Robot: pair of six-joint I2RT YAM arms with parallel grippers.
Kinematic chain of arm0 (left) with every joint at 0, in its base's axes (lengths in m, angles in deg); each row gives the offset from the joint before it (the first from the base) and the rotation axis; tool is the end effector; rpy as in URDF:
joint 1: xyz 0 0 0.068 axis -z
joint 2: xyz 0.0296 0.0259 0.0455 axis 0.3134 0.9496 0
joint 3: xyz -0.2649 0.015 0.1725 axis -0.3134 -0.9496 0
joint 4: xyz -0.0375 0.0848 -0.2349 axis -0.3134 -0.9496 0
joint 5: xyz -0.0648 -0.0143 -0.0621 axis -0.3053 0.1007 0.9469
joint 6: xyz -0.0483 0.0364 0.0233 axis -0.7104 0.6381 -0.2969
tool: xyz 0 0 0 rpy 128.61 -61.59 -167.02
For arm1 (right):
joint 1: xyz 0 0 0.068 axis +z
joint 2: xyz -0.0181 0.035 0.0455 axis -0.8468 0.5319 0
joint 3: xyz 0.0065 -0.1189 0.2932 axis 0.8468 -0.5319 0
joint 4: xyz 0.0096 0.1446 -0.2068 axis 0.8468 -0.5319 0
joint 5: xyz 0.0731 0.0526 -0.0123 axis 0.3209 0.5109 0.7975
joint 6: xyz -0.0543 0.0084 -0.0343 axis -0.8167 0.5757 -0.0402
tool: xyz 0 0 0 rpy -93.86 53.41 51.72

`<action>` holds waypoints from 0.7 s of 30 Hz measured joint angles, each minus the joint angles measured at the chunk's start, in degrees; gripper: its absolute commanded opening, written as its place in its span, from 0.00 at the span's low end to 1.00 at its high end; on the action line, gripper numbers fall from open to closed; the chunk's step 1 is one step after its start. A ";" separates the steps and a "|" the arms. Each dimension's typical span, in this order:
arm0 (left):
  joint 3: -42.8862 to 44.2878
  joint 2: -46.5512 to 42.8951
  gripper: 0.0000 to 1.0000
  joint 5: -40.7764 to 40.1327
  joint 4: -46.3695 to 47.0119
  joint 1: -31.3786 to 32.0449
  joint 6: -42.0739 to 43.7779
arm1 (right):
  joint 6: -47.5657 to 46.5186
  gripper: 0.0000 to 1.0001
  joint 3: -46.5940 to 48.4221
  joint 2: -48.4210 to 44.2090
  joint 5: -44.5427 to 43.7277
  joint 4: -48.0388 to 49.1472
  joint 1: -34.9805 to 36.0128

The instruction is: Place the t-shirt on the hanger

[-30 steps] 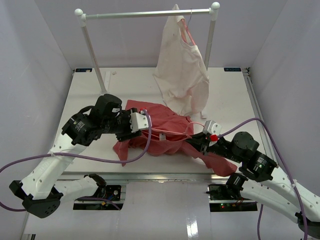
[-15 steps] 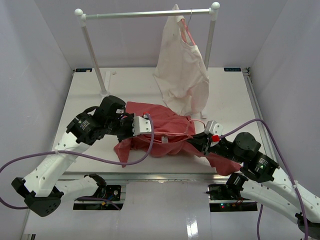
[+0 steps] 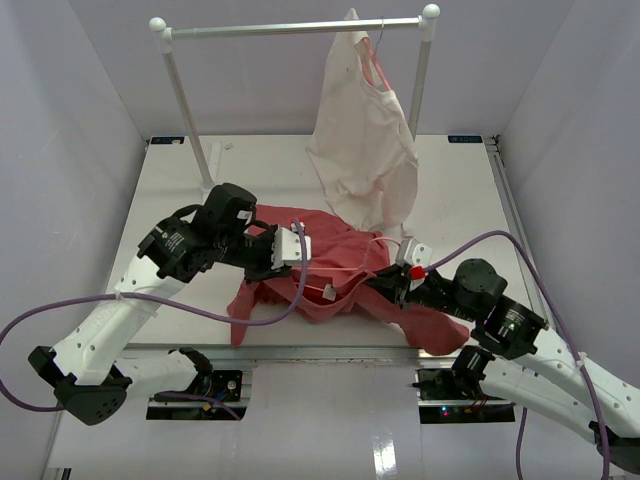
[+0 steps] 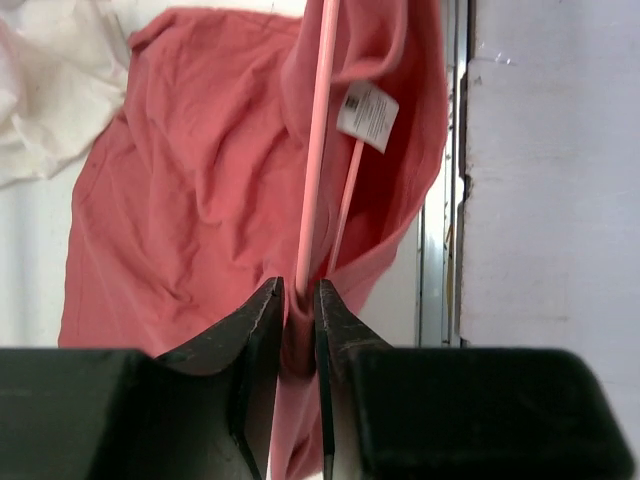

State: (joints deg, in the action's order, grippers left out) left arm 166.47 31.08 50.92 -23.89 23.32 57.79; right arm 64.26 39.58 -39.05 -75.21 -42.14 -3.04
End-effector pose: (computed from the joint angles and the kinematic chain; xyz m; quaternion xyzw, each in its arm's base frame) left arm 0.1152 -0.1344 0.4266 0.6711 0.6208 -0.2281 0.3351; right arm 0.0561 0.0965 0.3629 -0.4327 0.5640 0.3335 0.6193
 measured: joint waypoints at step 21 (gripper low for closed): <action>-2.16 -2.24 0.62 -1.69 6.45 0.65 -0.92 | 1.49 0.08 0.24 4.22 -1.53 3.37 0.06</action>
State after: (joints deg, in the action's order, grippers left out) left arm 164.31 28.84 49.23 -17.44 23.97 56.87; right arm 65.76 39.82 -34.83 -76.74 -38.76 -2.97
